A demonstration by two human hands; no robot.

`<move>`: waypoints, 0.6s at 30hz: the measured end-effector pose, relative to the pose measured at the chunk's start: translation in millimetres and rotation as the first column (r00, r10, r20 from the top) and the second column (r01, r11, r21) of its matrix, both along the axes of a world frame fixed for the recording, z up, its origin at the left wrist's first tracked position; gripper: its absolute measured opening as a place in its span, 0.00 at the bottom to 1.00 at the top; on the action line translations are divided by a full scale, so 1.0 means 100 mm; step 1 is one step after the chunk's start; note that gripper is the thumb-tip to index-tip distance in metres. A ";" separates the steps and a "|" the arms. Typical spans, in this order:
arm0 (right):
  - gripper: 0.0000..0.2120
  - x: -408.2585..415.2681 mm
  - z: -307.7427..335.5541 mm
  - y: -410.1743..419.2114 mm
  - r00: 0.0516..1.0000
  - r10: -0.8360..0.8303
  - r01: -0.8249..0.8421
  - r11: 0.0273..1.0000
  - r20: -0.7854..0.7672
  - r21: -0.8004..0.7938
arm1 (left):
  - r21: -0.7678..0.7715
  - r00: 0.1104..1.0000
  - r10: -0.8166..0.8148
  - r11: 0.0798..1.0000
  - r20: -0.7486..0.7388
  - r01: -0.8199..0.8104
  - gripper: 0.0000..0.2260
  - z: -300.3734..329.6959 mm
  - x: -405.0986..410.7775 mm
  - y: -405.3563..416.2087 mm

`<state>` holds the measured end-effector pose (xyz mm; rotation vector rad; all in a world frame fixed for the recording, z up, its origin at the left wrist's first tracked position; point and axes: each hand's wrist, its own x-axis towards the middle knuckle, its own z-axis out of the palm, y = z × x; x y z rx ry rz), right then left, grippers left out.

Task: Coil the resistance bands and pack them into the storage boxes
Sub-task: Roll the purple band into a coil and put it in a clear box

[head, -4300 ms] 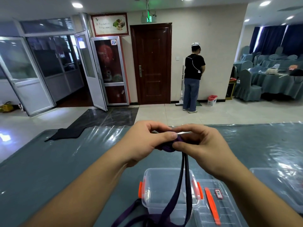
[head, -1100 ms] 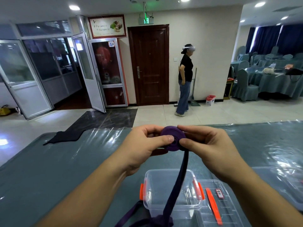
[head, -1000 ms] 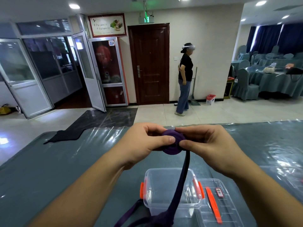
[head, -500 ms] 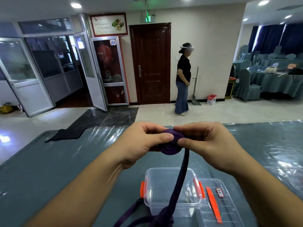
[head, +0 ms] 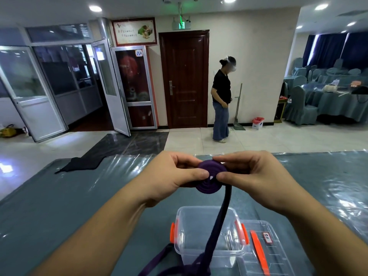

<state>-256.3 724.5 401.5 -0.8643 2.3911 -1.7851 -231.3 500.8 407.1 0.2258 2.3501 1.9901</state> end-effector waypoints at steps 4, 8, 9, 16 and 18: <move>0.23 0.01 -0.08 -0.07 0.998 -0.062 0.060 0.966 -0.001 -0.251 | 0.228 0.996 0.086 0.971 -0.022 -0.079 0.16 -0.02 -0.01 0.07; 0.23 0.01 -0.16 -0.11 0.998 -0.038 0.054 0.941 0.054 -0.335 | 0.279 0.996 0.084 0.956 0.020 -0.087 0.14 -0.07 -0.02 0.12; 0.22 0.00 -0.14 -0.10 0.998 -0.032 0.048 0.952 0.057 -0.303 | 0.232 0.997 0.078 0.970 0.013 -0.079 0.11 -0.07 -0.03 0.10; 0.23 -0.04 -0.04 -0.08 0.999 -0.037 0.038 0.966 0.006 -0.256 | 0.061 0.993 0.040 0.998 -0.108 -0.033 0.14 0.07 -0.07 0.01; 0.23 -0.03 -0.06 -0.11 0.998 -0.064 0.056 0.936 -0.011 -0.346 | 0.210 0.992 0.083 0.976 -0.098 -0.061 0.15 0.06 -0.06 0.06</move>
